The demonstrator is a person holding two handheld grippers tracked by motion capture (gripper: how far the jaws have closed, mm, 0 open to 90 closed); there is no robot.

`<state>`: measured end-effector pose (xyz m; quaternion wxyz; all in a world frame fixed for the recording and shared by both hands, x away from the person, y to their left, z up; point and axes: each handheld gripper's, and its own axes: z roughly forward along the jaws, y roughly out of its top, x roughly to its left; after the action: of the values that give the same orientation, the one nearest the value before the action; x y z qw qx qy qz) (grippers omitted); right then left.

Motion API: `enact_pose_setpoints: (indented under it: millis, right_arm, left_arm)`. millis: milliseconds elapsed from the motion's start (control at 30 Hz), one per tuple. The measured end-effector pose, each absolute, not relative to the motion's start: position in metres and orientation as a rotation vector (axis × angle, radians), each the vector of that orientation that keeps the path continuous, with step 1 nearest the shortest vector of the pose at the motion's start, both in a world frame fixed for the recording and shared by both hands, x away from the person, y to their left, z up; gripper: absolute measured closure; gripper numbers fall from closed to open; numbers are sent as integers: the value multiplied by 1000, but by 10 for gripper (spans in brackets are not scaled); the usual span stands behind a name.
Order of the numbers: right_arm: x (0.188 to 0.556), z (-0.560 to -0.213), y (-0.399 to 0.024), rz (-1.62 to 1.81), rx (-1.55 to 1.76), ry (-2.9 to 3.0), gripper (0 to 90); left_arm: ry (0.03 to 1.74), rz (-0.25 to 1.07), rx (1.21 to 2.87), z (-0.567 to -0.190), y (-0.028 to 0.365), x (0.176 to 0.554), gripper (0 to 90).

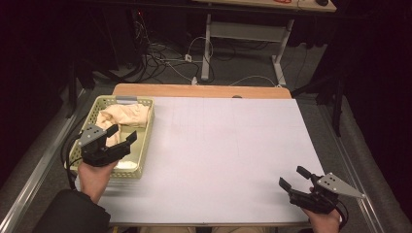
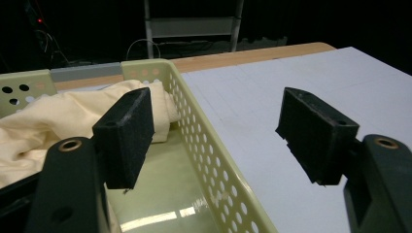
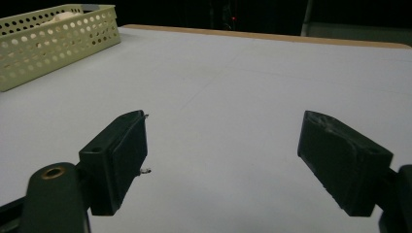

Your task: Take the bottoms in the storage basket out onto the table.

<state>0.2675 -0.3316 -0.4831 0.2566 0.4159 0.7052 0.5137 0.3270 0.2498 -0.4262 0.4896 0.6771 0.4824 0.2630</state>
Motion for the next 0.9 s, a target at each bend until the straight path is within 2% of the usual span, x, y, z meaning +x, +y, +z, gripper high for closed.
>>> enact_pose_setpoints:
  millis: [400,700,900]
  right_arm:
    - [268,-483,-332,1396,1132,1914,186]
    - [268,-483,-332,1392,1134,1914,186]
    - [268,-483,-331,1389,1136,1914,186]
  left_arm:
    - [1221,615,1669,-421,256,340,286]
    - [1281,678,1751,-414,261,353,284]
    - [1351,653,1772,-409,272,363,287]
